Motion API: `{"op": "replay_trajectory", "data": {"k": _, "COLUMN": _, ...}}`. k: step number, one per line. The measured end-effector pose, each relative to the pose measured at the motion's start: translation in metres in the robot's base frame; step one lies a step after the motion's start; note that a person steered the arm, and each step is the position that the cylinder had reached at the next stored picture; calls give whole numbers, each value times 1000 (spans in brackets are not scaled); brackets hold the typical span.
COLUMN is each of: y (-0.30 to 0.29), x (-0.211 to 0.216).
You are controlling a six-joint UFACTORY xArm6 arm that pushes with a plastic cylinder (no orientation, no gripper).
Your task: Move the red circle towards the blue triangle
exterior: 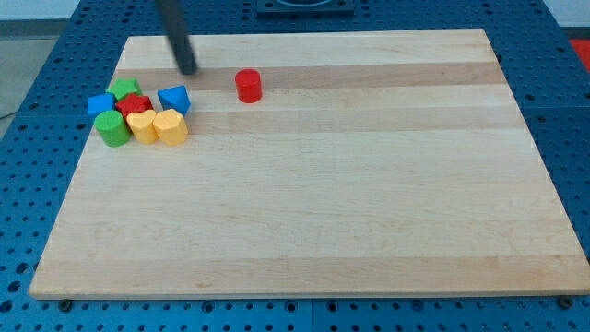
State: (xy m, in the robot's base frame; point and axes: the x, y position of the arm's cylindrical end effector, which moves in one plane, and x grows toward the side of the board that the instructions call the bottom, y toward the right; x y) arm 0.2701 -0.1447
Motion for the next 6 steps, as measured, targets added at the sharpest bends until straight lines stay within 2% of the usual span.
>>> {"op": "replay_trajectory", "data": {"k": 1, "y": 97, "x": 0}}
{"op": "replay_trajectory", "data": {"k": 2, "y": 134, "x": 13}}
{"op": "replay_trajectory", "data": {"k": 3, "y": 126, "x": 29}}
{"op": "replay_trajectory", "data": {"k": 5, "y": 39, "x": 49}}
{"op": "replay_trajectory", "data": {"k": 6, "y": 30, "x": 49}}
